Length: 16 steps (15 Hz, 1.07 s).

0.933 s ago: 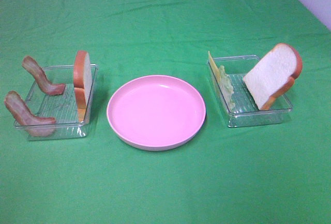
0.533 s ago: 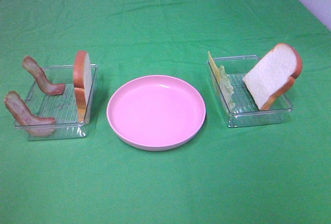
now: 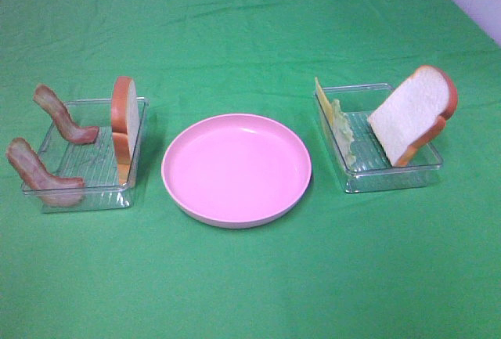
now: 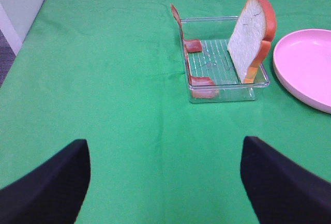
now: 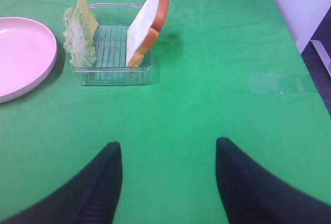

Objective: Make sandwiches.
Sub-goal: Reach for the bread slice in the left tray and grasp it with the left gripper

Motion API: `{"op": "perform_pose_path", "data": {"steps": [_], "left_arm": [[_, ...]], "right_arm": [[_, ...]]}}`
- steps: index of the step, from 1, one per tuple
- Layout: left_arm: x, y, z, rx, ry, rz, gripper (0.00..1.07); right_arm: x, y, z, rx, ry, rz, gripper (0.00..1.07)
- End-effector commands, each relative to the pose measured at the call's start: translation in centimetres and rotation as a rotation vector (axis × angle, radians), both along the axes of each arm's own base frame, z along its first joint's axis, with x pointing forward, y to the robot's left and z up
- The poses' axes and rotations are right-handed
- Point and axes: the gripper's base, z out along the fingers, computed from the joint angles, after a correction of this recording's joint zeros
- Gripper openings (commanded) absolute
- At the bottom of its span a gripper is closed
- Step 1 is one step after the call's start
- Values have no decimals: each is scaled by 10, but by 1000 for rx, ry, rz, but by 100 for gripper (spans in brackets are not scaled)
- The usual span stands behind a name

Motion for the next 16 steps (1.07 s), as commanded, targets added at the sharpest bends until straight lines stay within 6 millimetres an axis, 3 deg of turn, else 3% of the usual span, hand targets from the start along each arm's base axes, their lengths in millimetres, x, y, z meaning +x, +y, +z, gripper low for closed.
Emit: {"op": "perform_pose_path", "data": {"steps": [1,12,16], "left_arm": [[-3,-1,0,-9,-29,0,76],[2,-1,0,-11,-2,-1,76],[29,-1,32,-45,-34,-8,76]], "right_arm": [[-1,0,0,-5,-20,-4,53],[-1,0,0,-5,-20,-4,53],[-1,0,0,-5,-20,-4,53]]}}
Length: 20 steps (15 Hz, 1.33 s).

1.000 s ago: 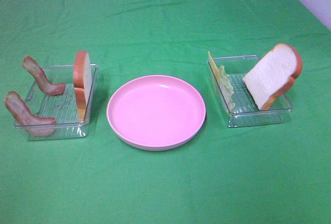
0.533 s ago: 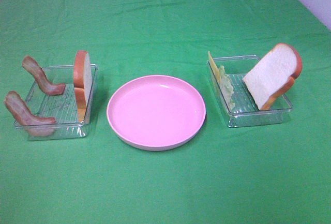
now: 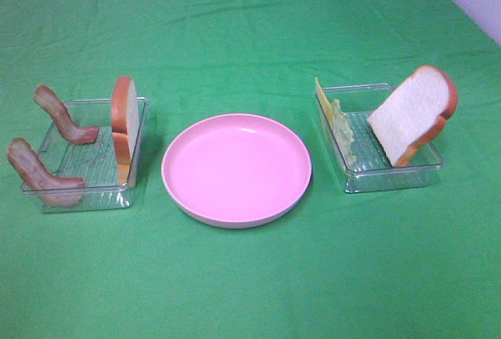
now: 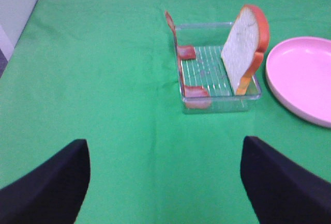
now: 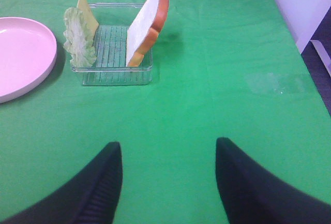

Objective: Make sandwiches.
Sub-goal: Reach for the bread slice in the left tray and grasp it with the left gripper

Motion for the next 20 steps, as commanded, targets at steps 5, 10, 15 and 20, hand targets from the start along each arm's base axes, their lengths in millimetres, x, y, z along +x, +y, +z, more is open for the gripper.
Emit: {"op": "perform_pose_path", "data": {"steps": [5,10,15,20], "left_arm": [[82,-11,49,-188,102,-73,76],[165,-15,72,-222,318,-144,76],[251,-13,50,-298,609,-100,76],[299,-44,22,-213,784,-98,76]], "right_arm": [[-1,0,0,-5,-20,-4,53],[-1,0,0,-5,-20,-4,53],[-1,0,0,-5,-20,-4,53],[-1,0,0,-5,-20,-4,53]]}}
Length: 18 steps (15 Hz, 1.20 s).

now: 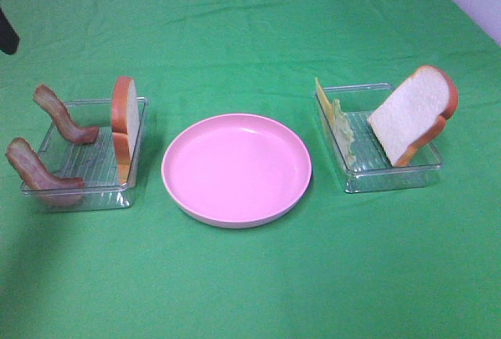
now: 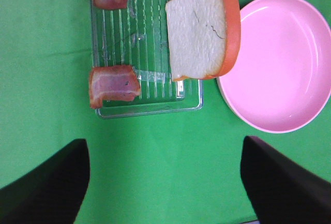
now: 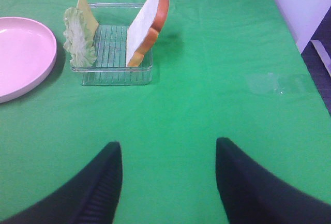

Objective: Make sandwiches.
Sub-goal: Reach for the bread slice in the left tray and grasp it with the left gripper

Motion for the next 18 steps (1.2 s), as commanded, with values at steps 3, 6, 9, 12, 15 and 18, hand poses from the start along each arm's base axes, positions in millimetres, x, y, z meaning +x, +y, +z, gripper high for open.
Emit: {"op": "perform_pose_path", "data": {"steps": [3,6,9,12,15,18], "left_arm": [[28,-47,-22,143,113,-6,76],[44,-86,-39,185,148,-58,76],[65,-99,-63,195,174,-72,76],[86,-107,-83,195,199,-73,76],[99,-112,-104,192,184,-71,76],[105,-114,-114,188,171,-68,72]], "right_arm": [[-1,0,0,-5,-20,-4,53],[-1,0,0,-5,-20,-4,53],[-1,0,0,-4,-20,-3,53],[-1,0,0,-4,-20,-3,53],[-1,0,0,-4,-20,-3,53],[-1,0,0,-4,-20,-3,53]]}}
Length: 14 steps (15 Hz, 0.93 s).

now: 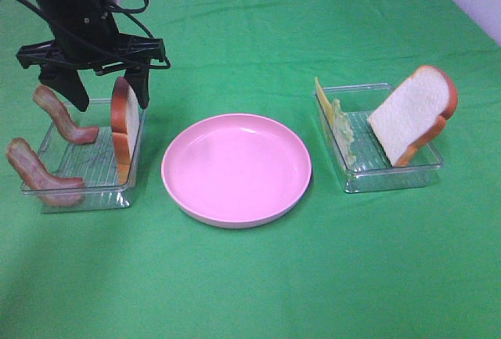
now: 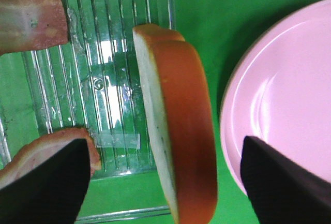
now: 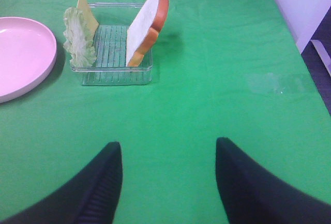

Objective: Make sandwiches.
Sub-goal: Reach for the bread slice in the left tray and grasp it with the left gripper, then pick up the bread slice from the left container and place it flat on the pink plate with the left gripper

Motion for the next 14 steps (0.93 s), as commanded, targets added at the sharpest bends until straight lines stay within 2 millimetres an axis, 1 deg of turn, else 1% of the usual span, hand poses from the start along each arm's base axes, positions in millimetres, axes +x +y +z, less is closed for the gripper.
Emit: {"op": "perform_pose_path", "data": {"steps": [1,3,4,5,6,7,9,12,14], "left_arm": [[4,-4,-7,-9,-9,1,69],[4,-5,-12,-4,5,1,60],[4,-5,-13,-3,7,1,49],[4,-5,-13,-3,7,1,37],[4,-5,-13,-4,5,2,9],[4,-5,-13,-4,4,2,0],[2,-5,-10,-8,16,6,0],[-8,-2,10,-11,40,-16,0],[-23,-1,45,-51,15,-90,0]], "right_arm": [[-1,0,0,-4,-20,-3,53],[-1,0,0,-4,-20,-3,53],[-1,0,0,-4,-20,-3,53],[-1,0,0,-4,-20,-3,53],[-1,0,0,-4,-20,-3,53],[-1,0,0,-4,-20,-3,53],[-1,0,0,-4,-20,-3,53],[-1,0,0,-4,-20,-3,53],[-1,0,0,-4,-20,-3,53]]}}
